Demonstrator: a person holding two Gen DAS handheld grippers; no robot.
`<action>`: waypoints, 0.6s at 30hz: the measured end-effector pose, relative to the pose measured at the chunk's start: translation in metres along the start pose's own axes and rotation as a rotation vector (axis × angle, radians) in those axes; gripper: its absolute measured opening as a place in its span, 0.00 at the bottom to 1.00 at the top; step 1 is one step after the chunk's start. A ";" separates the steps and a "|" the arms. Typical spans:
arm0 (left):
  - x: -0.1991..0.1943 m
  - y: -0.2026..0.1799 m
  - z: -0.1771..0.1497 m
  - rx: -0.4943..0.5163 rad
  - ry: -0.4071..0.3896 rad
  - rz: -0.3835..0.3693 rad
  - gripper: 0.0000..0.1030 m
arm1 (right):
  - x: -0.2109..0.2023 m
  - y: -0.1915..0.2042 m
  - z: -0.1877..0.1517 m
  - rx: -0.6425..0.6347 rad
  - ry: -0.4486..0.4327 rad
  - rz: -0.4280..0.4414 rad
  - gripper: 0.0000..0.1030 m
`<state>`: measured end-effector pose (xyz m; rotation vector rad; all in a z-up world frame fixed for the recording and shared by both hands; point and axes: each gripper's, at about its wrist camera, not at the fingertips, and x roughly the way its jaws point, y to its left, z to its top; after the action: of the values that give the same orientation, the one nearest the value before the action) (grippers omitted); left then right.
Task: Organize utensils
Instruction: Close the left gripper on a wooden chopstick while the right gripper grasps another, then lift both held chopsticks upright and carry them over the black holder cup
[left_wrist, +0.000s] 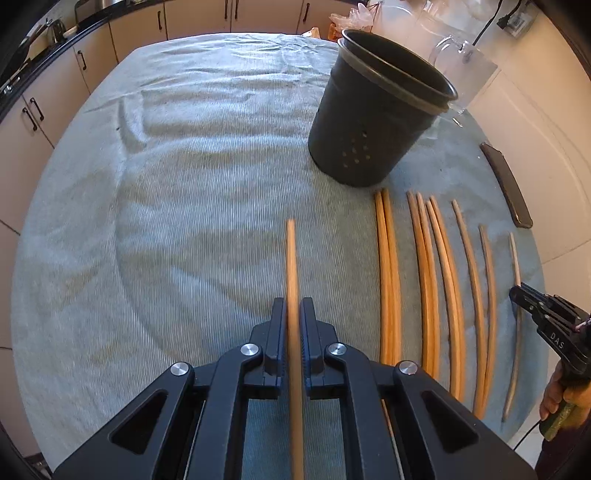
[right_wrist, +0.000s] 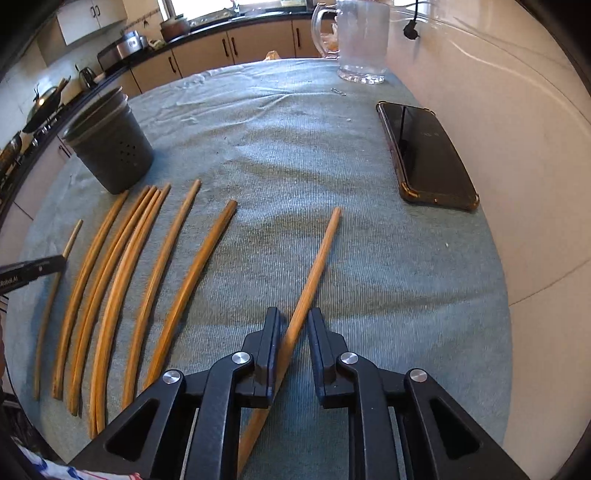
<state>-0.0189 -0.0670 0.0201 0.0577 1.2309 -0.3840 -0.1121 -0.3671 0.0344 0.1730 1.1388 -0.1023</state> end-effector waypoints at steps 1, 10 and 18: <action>0.001 0.000 0.002 0.000 0.001 -0.002 0.06 | 0.002 0.001 0.003 -0.009 0.004 -0.009 0.15; 0.006 0.000 0.007 0.003 -0.034 -0.006 0.07 | 0.015 0.010 0.029 -0.043 0.002 -0.068 0.15; -0.006 0.001 -0.003 -0.001 -0.096 -0.005 0.05 | 0.008 0.014 0.027 0.000 -0.063 -0.010 0.06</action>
<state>-0.0227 -0.0641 0.0248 0.0350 1.1369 -0.3868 -0.0820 -0.3587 0.0395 0.1630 1.0769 -0.1160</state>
